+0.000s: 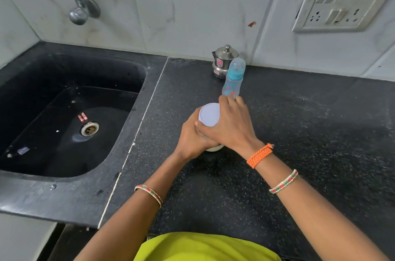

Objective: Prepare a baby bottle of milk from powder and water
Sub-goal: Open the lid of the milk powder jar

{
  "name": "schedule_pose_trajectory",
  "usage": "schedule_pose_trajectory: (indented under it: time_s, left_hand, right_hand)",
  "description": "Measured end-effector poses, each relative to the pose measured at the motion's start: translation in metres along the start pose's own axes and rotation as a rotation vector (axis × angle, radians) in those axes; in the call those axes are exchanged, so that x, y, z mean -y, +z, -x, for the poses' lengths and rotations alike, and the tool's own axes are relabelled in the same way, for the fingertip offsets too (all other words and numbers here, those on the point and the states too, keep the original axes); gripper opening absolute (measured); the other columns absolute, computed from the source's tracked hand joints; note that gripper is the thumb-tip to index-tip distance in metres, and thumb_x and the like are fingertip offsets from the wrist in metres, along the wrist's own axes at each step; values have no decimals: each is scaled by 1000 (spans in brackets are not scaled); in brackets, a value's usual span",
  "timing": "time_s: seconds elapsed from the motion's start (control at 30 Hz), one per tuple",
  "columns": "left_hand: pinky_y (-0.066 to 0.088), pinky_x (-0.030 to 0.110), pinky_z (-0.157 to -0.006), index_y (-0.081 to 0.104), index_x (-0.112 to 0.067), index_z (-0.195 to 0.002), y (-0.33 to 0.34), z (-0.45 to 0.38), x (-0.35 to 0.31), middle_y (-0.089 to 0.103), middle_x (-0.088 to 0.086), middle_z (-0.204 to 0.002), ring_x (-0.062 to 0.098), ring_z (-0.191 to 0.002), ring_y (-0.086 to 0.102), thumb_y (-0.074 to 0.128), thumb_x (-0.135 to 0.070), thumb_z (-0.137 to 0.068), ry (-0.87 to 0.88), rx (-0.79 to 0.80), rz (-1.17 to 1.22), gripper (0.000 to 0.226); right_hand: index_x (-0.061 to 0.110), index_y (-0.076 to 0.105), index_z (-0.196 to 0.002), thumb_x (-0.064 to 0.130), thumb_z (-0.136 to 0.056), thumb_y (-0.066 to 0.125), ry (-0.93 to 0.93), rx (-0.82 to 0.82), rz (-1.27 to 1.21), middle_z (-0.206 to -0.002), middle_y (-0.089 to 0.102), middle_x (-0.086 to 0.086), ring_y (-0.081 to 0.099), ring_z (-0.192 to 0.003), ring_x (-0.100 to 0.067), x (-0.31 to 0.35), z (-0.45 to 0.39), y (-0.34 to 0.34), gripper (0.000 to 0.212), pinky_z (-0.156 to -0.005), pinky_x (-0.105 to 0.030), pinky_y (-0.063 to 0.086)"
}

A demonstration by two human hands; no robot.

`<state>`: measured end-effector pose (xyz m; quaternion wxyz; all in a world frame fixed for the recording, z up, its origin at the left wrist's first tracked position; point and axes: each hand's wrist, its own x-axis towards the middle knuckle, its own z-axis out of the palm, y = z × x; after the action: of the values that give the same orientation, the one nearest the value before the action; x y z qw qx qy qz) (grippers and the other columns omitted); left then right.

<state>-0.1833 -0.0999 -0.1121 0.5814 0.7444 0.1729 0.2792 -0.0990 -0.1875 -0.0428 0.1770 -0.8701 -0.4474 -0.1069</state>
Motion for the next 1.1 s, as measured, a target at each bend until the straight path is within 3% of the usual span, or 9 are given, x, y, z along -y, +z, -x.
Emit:
schedule_pose_trajectory:
  time_s: [0.2,0.37,0.6,0.77,0.83,0.87,0.93,1.0,1.1]
  left_hand:
    - [45,8,-78,49,-50,-111,4,-6,-5,59,-29,-109,-4,-103,57,83,-32,-47,-49,77,-45,75]
    - [49,21,-85,47,-61,-105,6,-12,-8,61,-29,-105,-4,-103,57,80,-35,-43,-108,152,-78,74]
    - [45,38,-101,44,-34,-126,0,-22,-17,56,-7,-124,12,-118,53,85,-37,-48,-139,425,-52,88]
    - [42,31,-103,37,-23,-135,6,-18,-14,53,-4,-131,7,-122,50,85,-33,-54,-142,425,-23,95]
    - [44,28,-98,38,-25,-132,6,-16,-13,56,-4,-127,6,-117,54,84,-35,-53,-151,403,-26,92]
    - [45,29,-97,39,-24,-131,7,-15,-13,57,-4,-125,6,-115,55,84,-35,-54,-152,397,-33,90]
    - [45,36,-100,42,-21,-131,7,-15,-13,57,-4,-124,8,-116,55,84,-33,-56,-142,401,-45,87]
    - [44,40,-102,48,-20,-129,7,-15,-13,54,-2,-126,11,-118,53,84,-30,-58,-134,420,-42,79]
    - [44,43,-102,41,-19,-131,6,-15,-14,56,3,-126,16,-118,55,84,-30,-55,-155,419,-9,88]
  right_hand:
    - [12,50,-91,64,-60,64,-42,-49,-113,-89,55,-3,34,-83,-14,-13,2,3,63,-71,-27,30]
    - [19,37,-83,63,-59,64,-146,47,-238,-80,44,4,34,-82,-16,-25,-5,-1,56,-70,-27,28]
    - [18,51,-117,53,-65,75,-394,479,-196,-109,53,1,43,-104,-18,-47,-26,-30,67,-88,-42,43]
    - [31,14,-150,50,-76,70,-339,934,-8,-151,30,-1,25,-140,-23,-47,-44,-73,95,-114,-44,25]
    - [20,21,-147,70,-73,56,-172,887,88,-139,48,-8,50,-126,-28,-36,-39,-82,96,-102,-43,43]
    - [13,38,-132,78,-72,47,-80,840,147,-113,61,-8,65,-97,-28,-28,-35,-83,89,-81,-39,53]
    - [9,48,-86,79,-76,40,17,729,240,-76,52,-4,56,-54,-18,-9,-26,-80,72,-49,-29,43]
    - [10,49,-82,70,-82,46,-30,609,269,-81,50,-6,49,-56,-18,2,-20,-73,61,-51,-29,39]
    - [10,50,-122,46,-87,60,-131,694,314,-112,56,-12,55,-94,-27,7,-25,-75,52,-70,-34,41]
